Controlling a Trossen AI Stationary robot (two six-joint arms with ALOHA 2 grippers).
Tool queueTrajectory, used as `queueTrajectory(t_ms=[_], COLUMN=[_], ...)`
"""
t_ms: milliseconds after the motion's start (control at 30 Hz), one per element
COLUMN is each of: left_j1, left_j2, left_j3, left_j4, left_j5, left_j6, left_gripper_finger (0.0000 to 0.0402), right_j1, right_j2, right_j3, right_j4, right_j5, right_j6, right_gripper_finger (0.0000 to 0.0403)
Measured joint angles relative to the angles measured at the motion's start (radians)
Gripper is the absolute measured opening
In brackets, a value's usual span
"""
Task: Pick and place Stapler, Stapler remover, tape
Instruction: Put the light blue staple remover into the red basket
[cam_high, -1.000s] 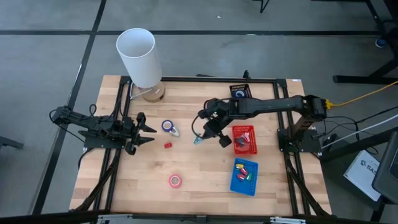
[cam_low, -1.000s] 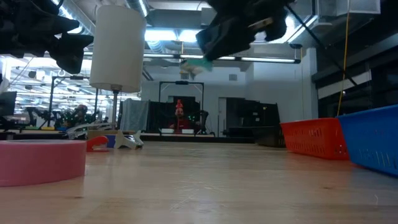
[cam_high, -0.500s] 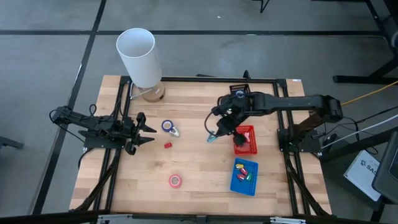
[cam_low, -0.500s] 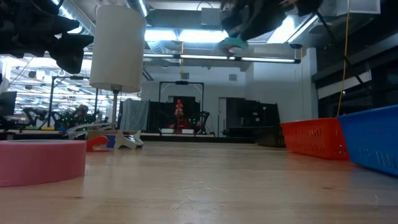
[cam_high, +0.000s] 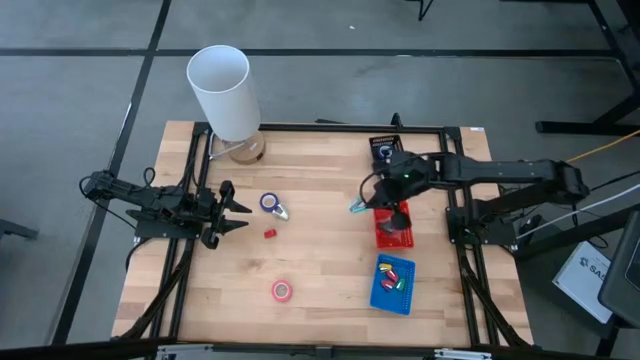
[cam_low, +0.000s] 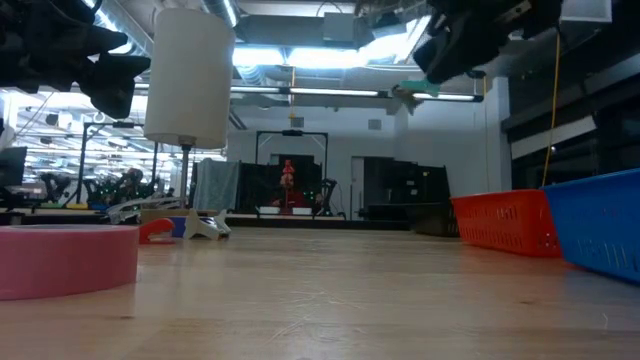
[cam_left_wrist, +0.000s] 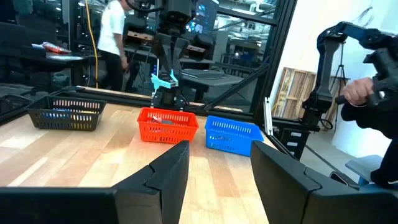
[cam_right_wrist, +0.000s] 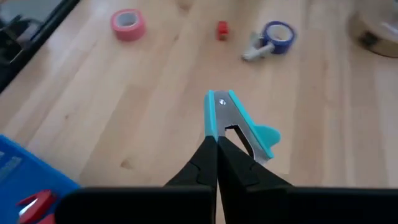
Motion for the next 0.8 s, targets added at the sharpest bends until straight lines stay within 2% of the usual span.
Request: queueTrajectory(t_ms=[433,800], left_j1=[0.0,0.0], left_j2=[0.0,0.0], left_j3=[0.0,0.0], left_j4=[0.001,0.001], left_j5=[0.0,0.0], left_j6=[0.0,0.0], left_gripper_finger=[0.0169,0.0169], right_j1=[0.0,0.016], right_j2=[-0.224,-0.258], right_j3=[-0.255,-0.428], right_j4=[0.062,0.107], right_j5=[0.136,0.136], right_j6=[0.276,0.474], right_gripper_finger=[0.0,0.0])
